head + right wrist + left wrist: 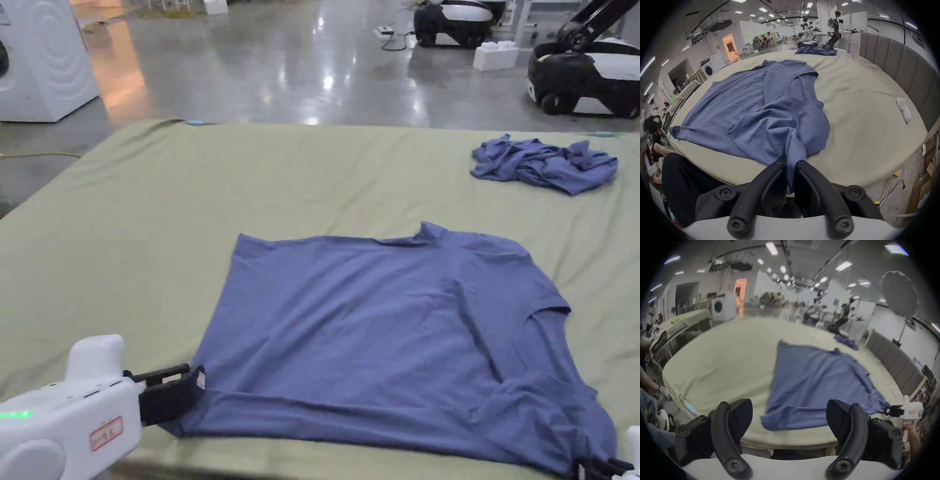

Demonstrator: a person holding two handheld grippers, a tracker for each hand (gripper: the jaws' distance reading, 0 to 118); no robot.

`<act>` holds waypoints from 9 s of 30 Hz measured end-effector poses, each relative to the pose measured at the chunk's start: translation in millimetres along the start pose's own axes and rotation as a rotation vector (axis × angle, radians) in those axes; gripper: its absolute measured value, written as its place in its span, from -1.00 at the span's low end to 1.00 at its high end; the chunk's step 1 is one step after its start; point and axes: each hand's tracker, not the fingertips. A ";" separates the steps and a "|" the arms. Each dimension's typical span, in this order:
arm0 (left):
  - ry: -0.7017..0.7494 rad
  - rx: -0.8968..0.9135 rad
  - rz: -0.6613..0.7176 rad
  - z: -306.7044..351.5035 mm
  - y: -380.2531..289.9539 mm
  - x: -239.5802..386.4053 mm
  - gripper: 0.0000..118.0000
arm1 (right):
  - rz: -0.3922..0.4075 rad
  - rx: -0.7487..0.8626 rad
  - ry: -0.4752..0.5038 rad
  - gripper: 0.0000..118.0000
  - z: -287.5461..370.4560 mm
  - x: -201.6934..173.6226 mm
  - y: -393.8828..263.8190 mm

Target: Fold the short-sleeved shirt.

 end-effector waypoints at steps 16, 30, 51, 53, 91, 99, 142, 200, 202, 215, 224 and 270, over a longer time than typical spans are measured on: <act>0.085 -0.202 -0.091 -36.6 -12.8 18.5 -0.94 | -0.036 -0.014 0.036 -0.87 5.4 3.9 9.9; -0.016 -0.192 0.149 -113.0 97.3 4.6 -0.94 | -0.116 -0.148 0.093 -0.87 -62.6 17.0 169.4; -0.025 0.565 -0.168 115.0 3.3 89.8 -1.00 | 0.129 0.750 -0.037 -0.97 131.3 -47.6 14.6; -0.051 0.528 -0.163 109.3 0.0 92.8 -1.00 | 0.126 0.628 0.018 -0.97 130.1 -52.6 16.1; 0.047 -0.265 -0.159 -156.4 71.4 58.4 -0.92 | -0.031 -0.111 -0.035 -0.79 -106.2 18.6 111.3; -0.045 -0.232 -0.078 -116.3 81.6 49.9 -0.92 | -0.127 -0.010 0.059 -0.79 -64.7 24.0 106.9; -0.154 0.609 -0.261 153.7 -22.3 114.9 -1.00 | 0.129 0.740 0.060 -0.97 152.7 -70.4 91.0; -0.215 -0.051 -0.045 2.2 1.2 -10.7 -0.99 | -0.130 0.035 0.262 -0.91 32.3 52.4 42.4; -0.190 -0.115 -0.030 -15.2 -16.6 -14.9 -0.99 | -0.142 -0.021 0.256 -0.91 12.2 51.9 19.9; -0.199 0.115 -0.130 33.2 9.8 13.5 0.45 | 0.076 0.280 -0.011 0.28 87.3 18.4 33.7; 0.010 0.838 -0.219 191.9 3.6 107.8 -1.00 | 0.121 1.000 -0.049 -0.97 224.0 -72.8 14.7; -0.561 -0.468 0.115 -134.9 24.8 172.2 -0.79 | 0.093 0.567 0.209 -0.97 166.8 -69.6 9.4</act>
